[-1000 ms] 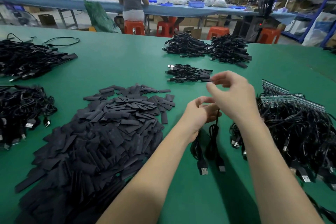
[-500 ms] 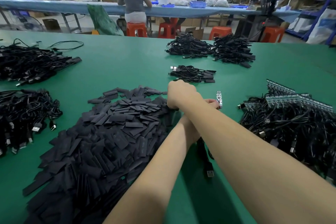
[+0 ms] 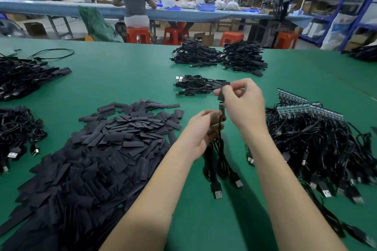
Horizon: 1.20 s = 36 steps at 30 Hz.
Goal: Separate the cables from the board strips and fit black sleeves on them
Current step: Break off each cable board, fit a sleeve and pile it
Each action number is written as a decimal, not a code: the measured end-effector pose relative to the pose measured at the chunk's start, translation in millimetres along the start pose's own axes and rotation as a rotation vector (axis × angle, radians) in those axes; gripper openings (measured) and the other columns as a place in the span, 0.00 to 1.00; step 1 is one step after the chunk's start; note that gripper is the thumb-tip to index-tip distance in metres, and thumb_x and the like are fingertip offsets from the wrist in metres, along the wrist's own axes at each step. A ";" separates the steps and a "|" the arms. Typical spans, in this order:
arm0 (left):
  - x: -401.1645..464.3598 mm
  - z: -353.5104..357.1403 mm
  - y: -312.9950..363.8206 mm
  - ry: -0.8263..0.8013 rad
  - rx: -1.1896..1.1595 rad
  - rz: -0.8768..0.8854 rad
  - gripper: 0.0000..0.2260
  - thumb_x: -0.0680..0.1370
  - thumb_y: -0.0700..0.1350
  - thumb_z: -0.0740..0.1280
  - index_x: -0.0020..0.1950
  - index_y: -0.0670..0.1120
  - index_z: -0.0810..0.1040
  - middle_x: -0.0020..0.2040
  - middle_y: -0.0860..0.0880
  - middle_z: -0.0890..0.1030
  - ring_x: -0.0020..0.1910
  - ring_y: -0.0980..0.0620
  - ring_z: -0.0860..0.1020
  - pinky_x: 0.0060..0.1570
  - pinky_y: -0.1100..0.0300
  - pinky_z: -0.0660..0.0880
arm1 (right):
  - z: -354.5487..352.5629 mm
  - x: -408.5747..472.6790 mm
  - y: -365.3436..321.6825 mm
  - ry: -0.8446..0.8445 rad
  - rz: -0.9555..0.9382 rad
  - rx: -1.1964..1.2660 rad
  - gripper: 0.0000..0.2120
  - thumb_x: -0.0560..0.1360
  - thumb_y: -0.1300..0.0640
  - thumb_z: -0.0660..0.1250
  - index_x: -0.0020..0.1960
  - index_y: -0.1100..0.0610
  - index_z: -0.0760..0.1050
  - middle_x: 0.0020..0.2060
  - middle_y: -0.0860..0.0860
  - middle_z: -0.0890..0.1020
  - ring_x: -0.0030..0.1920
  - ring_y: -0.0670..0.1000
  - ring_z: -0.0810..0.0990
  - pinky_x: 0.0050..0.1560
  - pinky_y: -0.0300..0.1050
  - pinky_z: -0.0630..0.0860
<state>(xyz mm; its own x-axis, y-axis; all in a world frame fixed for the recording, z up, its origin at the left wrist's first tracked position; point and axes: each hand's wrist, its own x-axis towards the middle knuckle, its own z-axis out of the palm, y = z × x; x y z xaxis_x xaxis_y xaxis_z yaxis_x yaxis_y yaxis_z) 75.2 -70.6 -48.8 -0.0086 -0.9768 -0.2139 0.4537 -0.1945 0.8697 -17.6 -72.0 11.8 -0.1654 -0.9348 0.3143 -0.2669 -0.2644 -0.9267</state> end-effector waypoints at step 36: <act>-19.7 -10.1 23.0 -0.348 0.120 0.011 0.02 0.79 0.38 0.67 0.47 0.42 0.79 0.36 0.49 0.80 0.33 0.56 0.76 0.36 0.65 0.75 | -43.2 -8.4 41.7 -0.169 0.145 0.801 0.07 0.79 0.67 0.67 0.52 0.60 0.82 0.46 0.55 0.88 0.44 0.47 0.85 0.47 0.37 0.80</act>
<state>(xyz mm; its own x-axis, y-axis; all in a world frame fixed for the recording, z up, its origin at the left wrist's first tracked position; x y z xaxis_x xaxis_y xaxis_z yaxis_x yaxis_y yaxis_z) 94.7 -54.9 -29.1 -0.3162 -0.9469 -0.0577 0.3483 -0.1724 0.9214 -68.3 -65.0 -20.6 0.0152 -0.9787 0.2049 0.5129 -0.1682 -0.8418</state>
